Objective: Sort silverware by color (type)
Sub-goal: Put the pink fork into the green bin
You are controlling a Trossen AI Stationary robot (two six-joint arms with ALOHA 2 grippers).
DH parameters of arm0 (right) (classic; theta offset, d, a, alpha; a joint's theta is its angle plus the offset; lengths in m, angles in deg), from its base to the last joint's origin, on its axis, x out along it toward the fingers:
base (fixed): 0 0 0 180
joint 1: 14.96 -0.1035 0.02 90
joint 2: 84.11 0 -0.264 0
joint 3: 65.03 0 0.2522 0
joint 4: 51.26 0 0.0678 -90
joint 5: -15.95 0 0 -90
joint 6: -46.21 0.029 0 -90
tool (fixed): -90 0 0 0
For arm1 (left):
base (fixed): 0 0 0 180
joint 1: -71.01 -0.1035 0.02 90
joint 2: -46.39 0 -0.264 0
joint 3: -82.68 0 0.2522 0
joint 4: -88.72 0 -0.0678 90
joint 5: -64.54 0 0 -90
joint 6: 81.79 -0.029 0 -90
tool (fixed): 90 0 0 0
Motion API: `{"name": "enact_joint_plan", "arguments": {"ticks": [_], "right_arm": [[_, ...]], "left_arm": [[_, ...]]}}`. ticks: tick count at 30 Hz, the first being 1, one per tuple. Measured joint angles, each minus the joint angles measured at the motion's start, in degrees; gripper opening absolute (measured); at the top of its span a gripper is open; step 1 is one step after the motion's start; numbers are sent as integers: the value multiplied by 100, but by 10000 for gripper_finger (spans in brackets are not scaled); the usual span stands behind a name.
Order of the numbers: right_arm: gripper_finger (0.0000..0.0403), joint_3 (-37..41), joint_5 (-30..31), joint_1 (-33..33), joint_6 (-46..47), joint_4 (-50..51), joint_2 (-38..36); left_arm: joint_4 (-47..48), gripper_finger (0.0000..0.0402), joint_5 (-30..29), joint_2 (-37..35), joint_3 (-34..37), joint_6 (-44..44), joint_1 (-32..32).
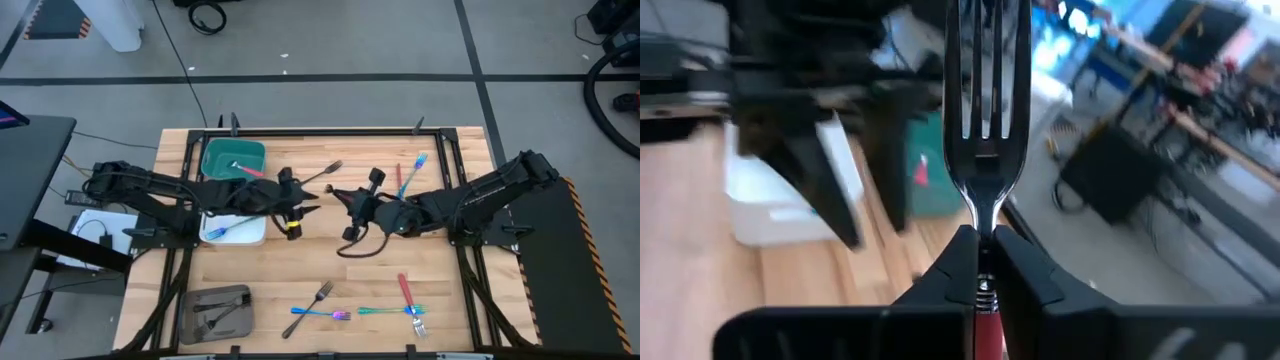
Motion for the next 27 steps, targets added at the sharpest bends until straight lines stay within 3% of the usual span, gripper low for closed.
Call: {"name": "enact_joint_plan", "arguments": {"ticks": [6,12,27], "right_arm": [[20,0,115,-351,-716,-626,0],[20,-2,825,-791,-963,-703,-2],[20,-4,815,-710,-954,-1032,-9]], "left_arm": [[-1022,125,473,0,1,1,57],[-2024,125,498,0,2,-170,215],[-2521,125,663,4,2,-149,204]]}}
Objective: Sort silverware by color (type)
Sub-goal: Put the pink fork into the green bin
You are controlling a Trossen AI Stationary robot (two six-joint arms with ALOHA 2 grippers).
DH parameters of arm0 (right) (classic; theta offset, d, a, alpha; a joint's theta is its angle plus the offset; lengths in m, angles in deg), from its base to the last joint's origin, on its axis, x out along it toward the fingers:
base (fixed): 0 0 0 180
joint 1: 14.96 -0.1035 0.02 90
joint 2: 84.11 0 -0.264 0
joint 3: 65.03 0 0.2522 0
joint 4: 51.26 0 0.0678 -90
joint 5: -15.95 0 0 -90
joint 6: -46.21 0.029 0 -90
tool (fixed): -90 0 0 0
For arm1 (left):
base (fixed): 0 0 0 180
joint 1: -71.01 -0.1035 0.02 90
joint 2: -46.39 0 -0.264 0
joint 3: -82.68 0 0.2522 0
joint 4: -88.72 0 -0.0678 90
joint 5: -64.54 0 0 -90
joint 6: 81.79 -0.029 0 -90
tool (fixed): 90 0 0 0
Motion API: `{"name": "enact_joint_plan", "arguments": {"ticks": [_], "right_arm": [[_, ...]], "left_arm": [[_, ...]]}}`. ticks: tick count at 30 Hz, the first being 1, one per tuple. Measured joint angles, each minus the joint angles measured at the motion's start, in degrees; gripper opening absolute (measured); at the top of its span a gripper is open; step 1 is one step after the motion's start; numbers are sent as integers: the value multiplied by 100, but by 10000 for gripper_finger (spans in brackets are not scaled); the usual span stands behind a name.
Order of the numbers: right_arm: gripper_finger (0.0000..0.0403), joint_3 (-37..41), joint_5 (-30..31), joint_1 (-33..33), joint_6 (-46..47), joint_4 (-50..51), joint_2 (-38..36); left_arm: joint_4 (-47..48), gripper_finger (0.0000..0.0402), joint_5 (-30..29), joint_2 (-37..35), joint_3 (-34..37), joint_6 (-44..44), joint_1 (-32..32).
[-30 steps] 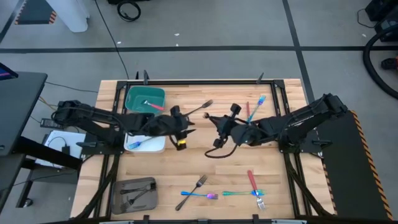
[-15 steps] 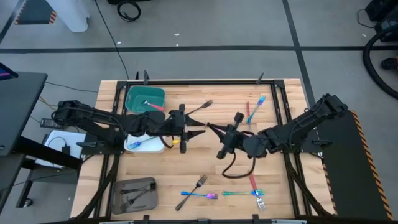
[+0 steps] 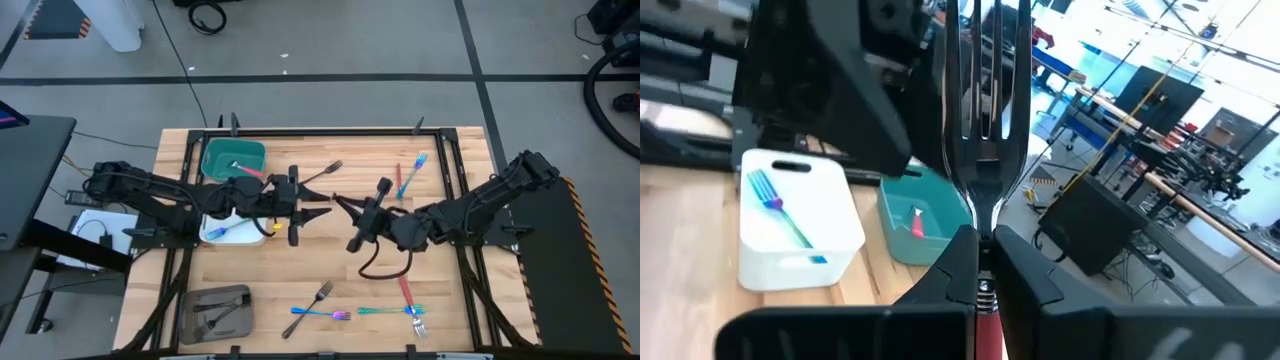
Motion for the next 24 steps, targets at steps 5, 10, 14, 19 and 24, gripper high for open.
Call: {"name": "enact_joint_plan", "arguments": {"ticks": [5,10,14,19,24], "right_arm": [[20,-2,-150,92,73,-130,0],[20,-3,-596,291,209,-245,0],[20,-7,-622,406,214,-338,2],[20,-7,-608,484,232,-358,2],[20,-7,-730,572,335,-379,0]], "left_arm": [[-139,125,-32,4,2,-22,-7],[-544,125,-151,4,2,-211,-53],[-686,125,-131,7,2,-206,-222],[-668,108,-65,7,2,-144,-486],[-677,72,-66,-2,2,-147,-619]]}}
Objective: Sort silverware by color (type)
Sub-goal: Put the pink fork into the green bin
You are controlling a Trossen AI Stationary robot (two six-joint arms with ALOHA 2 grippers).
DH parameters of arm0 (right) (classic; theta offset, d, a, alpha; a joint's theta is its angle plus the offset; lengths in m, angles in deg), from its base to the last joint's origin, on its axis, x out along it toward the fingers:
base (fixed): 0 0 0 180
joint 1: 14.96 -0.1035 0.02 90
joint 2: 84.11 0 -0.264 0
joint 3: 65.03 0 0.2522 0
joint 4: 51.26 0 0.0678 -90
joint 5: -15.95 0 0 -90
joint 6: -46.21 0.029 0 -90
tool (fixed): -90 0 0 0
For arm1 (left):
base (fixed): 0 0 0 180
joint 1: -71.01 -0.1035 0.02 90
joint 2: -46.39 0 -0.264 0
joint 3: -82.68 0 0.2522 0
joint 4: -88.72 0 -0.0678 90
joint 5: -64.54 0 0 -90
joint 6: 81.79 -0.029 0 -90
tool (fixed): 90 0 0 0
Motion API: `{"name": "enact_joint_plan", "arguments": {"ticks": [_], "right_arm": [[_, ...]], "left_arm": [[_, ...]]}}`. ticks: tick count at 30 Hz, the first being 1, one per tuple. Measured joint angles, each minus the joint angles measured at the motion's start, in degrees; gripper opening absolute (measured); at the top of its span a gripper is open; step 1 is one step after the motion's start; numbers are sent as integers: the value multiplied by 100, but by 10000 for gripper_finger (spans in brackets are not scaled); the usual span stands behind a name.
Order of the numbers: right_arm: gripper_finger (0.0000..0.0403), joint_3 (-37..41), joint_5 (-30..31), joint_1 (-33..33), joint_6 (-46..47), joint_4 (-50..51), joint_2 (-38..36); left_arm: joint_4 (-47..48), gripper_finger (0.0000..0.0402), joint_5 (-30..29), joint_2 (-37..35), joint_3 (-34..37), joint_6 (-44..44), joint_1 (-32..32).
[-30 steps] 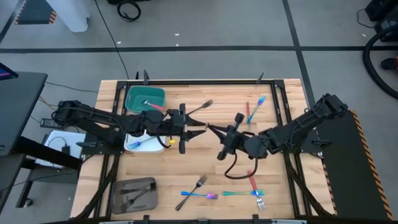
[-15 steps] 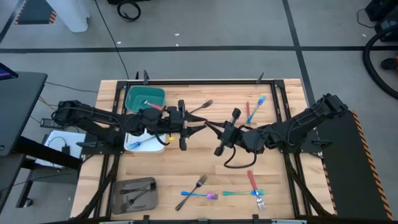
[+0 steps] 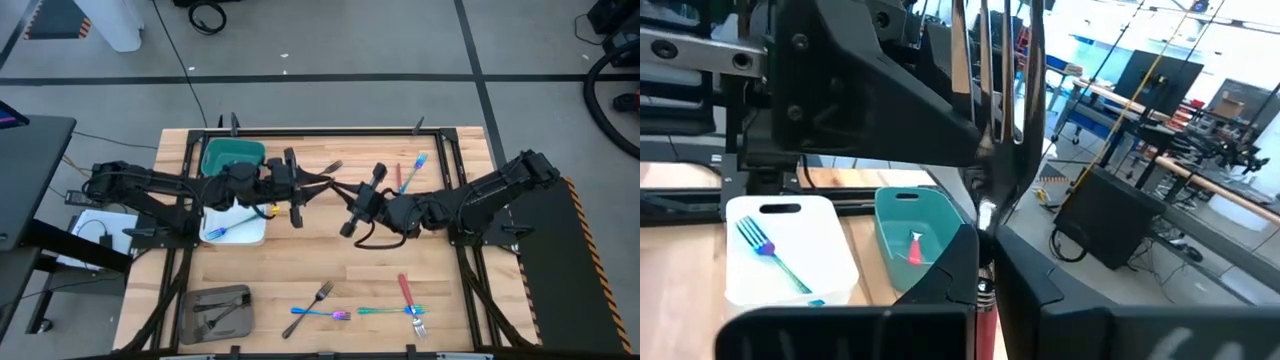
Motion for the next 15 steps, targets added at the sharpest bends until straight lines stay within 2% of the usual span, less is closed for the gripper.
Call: {"name": "enact_joint_plan", "arguments": {"ticks": [2,7,15], "right_arm": [[20,0,-54,40,26,1,-2],[14,4,-903,188,140,49,15],[10,9,-740,198,128,43,22]], "left_arm": [[-8,57,-12,0,0,-19,-31],[20,23,62,2,0,-169,-122],[129,11,-69,2,-2,-526,-160]]}}
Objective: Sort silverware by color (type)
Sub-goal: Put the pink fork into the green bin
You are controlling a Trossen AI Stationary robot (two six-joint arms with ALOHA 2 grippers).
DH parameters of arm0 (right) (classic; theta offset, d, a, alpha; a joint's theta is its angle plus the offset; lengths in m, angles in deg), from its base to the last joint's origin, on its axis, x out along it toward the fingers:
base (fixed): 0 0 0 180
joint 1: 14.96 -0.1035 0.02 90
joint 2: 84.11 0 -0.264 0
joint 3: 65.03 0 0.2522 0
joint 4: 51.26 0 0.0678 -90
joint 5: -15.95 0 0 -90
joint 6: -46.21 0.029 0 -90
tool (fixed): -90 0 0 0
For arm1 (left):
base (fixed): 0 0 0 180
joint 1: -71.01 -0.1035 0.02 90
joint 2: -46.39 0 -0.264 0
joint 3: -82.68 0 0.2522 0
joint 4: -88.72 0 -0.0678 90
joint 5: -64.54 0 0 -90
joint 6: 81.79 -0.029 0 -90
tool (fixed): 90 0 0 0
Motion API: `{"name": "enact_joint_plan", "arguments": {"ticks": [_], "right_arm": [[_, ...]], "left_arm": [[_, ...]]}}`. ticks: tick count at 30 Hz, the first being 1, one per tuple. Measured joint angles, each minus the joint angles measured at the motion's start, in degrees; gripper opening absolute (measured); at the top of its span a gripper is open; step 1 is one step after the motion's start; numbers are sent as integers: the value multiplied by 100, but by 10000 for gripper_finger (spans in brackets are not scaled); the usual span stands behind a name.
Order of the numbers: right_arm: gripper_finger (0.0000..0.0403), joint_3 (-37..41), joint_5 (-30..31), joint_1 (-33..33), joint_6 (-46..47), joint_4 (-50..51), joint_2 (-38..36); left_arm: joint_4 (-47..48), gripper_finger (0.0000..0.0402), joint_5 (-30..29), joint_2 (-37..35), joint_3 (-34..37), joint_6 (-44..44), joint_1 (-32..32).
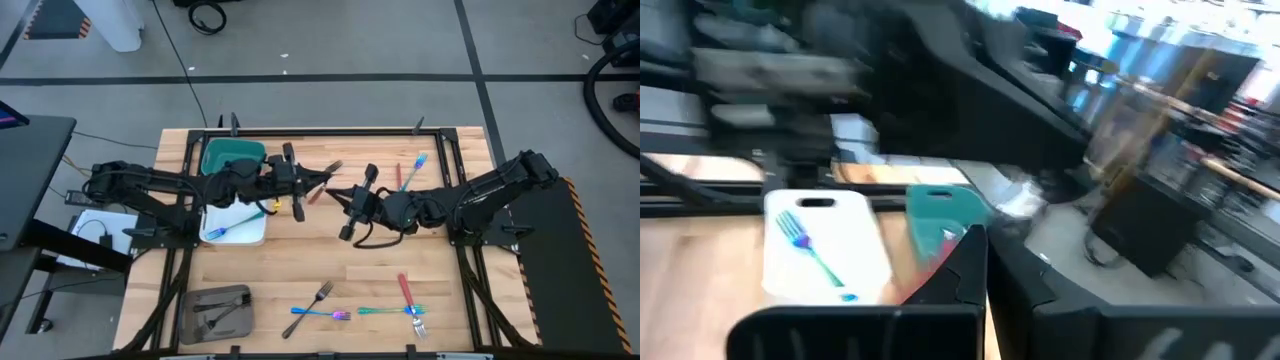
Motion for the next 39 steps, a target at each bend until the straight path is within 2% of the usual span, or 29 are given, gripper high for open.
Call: {"name": "enact_joint_plan", "arguments": {"ticks": [5,9,16,20,25,30,32,37,39], "right_arm": [[12,0,-38,-38,2,-8,0],[25,-2,61,-89,13,75,0],[35,-2,71,-246,402,472,0],[34,-2,64,-328,800,731,0],[34,-2,-121,-327,1183,925,0],[34,0,-240,-328,1383,1036,0],[34,-1,-240,-329,1389,1046,-1],[34,-2,-242,-328,1397,1105,-2],[34,0,-242,-330,1397,1161,-2]], "left_arm": [[340,11,-229,-187,-3,-396,-19],[1072,11,-379,-580,-4,-751,-20],[3345,11,-1225,-1444,-4,-1006,-382],[4544,11,-1359,-1776,-2,-897,-844],[5714,13,-1342,-1849,-4,-818,-1583],[6866,16,-1332,-1588,5,-824,-2341],[7014,15,-1255,-1513,5,-825,-2637],[7057,15,-356,-1272,-2,-867,-3340],[7137,15,-265,-1141,-2,-882,-3579]]}}
